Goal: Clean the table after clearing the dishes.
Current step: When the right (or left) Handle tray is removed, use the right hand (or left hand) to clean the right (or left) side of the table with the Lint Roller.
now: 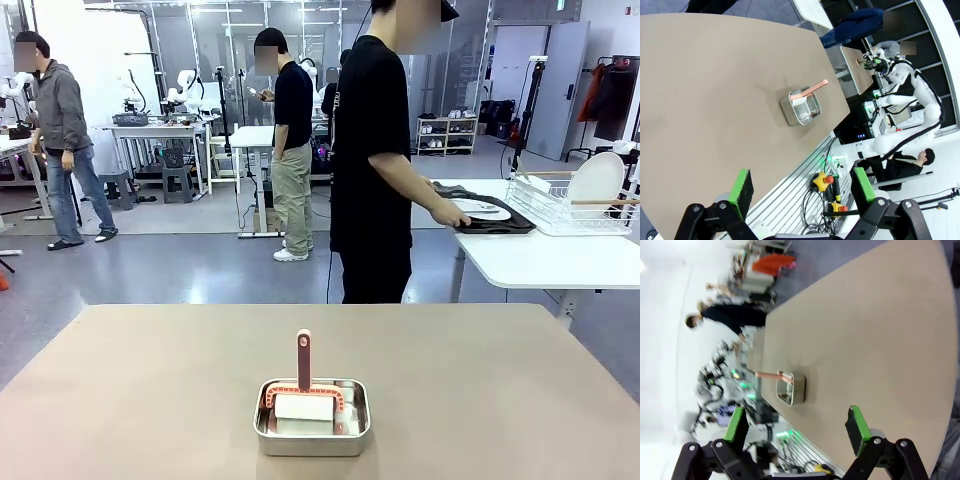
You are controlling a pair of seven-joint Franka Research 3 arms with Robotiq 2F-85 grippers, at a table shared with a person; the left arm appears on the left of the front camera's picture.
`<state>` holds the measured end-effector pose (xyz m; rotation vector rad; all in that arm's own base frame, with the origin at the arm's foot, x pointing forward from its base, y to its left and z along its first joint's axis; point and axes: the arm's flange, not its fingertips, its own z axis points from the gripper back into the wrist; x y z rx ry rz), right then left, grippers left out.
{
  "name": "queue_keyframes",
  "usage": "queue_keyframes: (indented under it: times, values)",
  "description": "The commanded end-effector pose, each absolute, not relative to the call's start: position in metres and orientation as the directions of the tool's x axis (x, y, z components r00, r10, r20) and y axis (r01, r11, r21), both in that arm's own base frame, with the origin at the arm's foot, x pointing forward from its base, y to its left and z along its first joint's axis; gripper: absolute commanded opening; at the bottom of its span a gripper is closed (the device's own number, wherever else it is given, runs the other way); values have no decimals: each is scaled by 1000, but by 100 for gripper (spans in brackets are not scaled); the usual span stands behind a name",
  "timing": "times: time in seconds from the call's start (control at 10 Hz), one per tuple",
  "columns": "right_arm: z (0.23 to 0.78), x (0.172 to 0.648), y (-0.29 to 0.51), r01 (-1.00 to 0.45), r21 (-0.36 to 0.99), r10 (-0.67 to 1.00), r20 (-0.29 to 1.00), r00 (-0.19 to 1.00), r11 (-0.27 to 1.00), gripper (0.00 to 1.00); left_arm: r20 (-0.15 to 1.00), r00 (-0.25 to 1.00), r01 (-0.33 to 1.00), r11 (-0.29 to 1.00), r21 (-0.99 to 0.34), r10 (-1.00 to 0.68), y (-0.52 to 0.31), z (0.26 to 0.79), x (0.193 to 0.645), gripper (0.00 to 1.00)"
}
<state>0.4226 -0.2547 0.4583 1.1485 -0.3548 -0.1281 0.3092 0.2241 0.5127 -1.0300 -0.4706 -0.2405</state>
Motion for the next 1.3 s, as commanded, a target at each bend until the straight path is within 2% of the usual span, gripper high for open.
queue_keyframes:
  times: [0.0,0.2,0.4,0.6,0.8,1.0,1.2]
  values:
    - [509,423,-198,-295,789,-40,374,927,538,100,491,871,416,500,-759,21,224,515,305,100]
    - [543,424,-130,-482,634,206,460,864,605,100,491,871,416,500,-759,21,224,515,305,100]
    - [564,426,-59,-620,507,409,473,781,598,100,491,871,416,500,-759,21,224,515,305,100]
    - [569,420,15,-750,355,599,454,660,558,100,491,871,416,500,-759,21,224,515,305,100]
    - [561,407,91,-886,119,790,410,455,448,100,491,871,416,500,-759,21,224,515,305,100]
    - [558,404,135,-939,41,869,366,333,342,100,491,871,416,500,-759,21,224,515,305,100]
    - [547,401,156,-954,29,897,332,291,299,100,491,871,416,500,-759,21,224,515,305,100]
